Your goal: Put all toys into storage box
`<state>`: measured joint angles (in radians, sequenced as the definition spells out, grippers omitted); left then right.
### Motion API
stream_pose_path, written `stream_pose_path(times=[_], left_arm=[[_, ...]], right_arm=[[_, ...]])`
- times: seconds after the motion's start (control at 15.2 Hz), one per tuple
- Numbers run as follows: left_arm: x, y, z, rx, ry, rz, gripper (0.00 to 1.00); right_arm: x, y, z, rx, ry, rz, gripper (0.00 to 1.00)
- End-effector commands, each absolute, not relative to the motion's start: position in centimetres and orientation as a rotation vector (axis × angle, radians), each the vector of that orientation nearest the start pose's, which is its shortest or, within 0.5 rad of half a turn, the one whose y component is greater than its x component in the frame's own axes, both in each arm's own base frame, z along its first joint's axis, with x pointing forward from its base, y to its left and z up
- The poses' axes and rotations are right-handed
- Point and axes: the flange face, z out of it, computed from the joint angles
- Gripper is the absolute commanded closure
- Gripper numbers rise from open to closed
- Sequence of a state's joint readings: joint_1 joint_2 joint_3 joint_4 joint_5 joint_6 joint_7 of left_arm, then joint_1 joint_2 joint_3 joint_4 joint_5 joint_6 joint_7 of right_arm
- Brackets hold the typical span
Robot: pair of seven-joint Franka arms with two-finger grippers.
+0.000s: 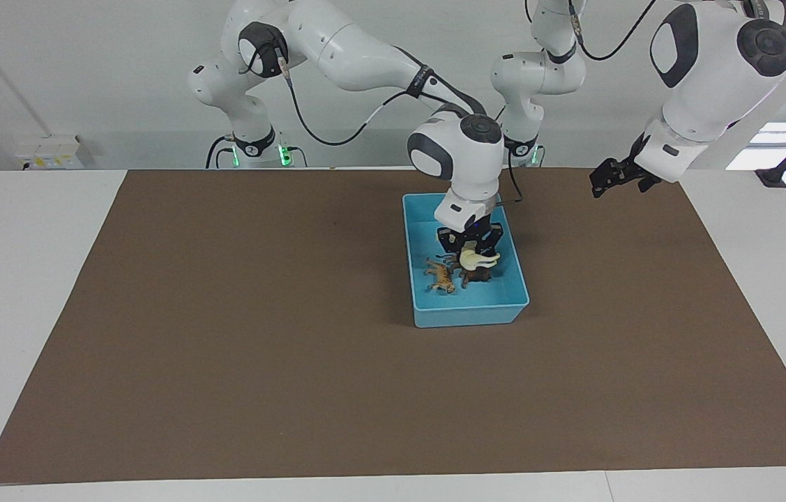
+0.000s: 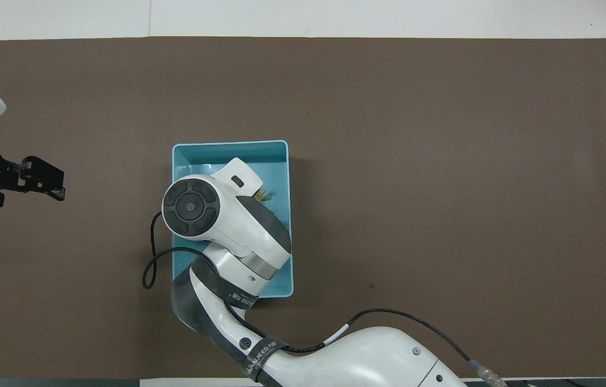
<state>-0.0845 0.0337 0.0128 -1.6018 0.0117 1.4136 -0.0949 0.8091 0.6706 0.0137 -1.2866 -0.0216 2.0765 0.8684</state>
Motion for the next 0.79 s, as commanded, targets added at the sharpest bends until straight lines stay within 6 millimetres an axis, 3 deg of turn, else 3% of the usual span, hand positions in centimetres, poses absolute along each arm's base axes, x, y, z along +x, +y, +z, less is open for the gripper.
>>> stream_pose_path(times=[0.0,0.13,0.33,0.39,0.59,0.72], left_arm=[[53.2,-3.1,58.3,-3.095,-0.022,0.344,0.00],[53.8,-3.2,58.4,-3.104,-0.012,0.285,0.00],[54.0,-3.6,58.7,-3.108,0.004,0.256,0.00],[54.2,-3.4,58.9,-3.111,-0.003,0.233,0.00],[54.0,-3.3,59.0,-3.109,-0.003,0.247,0.00],[53.7,-4.0,59.2,-3.105,0.039,0.265,0.00]], right_arm=[[52.0,52.6,40.1,-3.034,0.201,-0.145,0.00],[54.3,49.3,44.0,-3.011,0.262,-0.223,0.00],[58.3,39.6,51.8,-3.009,0.330,-0.265,0.00],[59.6,36.3,53.4,-3.016,0.303,-0.280,0.00],[63.6,25.6,56.5,-3.028,0.284,-0.345,0.00],[65.8,16.9,57.1,-3.070,0.187,-0.335,0.00]])
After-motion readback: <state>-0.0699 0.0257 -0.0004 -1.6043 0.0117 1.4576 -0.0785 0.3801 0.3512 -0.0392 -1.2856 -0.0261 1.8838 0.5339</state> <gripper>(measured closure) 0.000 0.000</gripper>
